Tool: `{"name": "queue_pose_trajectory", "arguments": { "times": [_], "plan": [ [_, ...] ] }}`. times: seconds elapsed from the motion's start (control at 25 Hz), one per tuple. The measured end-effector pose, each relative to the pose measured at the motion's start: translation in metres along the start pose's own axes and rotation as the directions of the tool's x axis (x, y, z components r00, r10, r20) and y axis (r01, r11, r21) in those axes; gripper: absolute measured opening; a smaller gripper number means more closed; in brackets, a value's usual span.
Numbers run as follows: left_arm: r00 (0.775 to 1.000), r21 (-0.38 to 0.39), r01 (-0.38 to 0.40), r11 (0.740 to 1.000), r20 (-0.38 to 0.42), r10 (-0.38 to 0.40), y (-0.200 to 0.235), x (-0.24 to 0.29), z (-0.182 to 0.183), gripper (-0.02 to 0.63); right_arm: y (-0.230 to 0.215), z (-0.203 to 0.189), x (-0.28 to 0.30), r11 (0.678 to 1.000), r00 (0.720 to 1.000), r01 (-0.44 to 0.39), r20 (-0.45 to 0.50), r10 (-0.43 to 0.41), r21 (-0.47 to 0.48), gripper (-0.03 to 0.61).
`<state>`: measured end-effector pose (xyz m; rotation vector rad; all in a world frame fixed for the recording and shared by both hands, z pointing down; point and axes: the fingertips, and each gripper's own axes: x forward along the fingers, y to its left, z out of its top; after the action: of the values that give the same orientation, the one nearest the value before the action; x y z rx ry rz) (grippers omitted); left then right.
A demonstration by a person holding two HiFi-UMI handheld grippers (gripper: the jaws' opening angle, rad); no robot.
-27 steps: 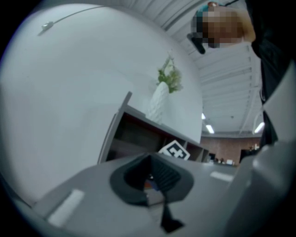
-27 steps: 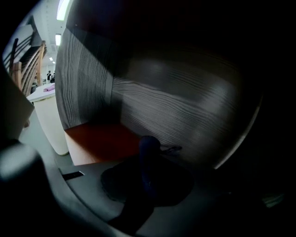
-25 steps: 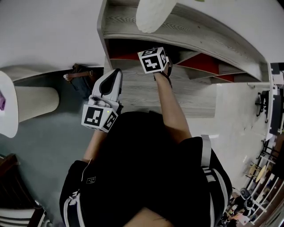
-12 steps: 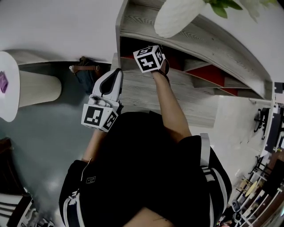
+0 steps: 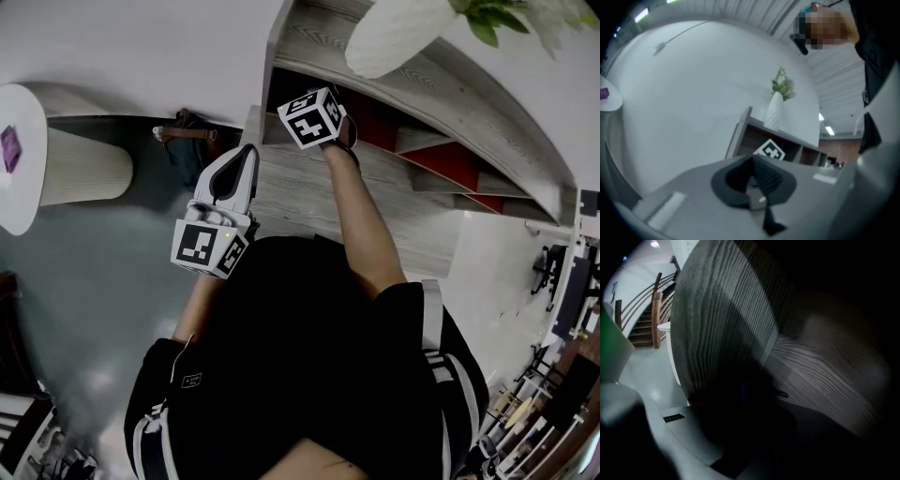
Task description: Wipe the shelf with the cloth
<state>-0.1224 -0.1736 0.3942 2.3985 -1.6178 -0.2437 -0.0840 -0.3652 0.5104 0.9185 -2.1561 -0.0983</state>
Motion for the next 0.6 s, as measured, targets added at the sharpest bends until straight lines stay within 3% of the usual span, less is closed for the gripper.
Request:
{"name": "queue_pose_trajectory", "arguments": {
  "times": [0.28,0.6],
  "plan": [
    [1.0,0.003,-0.022,1.0,0.009,0.022,-0.002,-0.016,0.001,0.003,0.028,0.008,-0.006,0.991,0.995,-0.097,0.026,0.099,-0.092,0.054],
    [1.0,0.004,-0.015,1.0,0.017,0.015,-0.009,-0.029,0.002,0.005,0.051,0.004,-0.022,0.979,0.987,-0.148,0.035,0.154,-0.144,0.054]
  ]
}}
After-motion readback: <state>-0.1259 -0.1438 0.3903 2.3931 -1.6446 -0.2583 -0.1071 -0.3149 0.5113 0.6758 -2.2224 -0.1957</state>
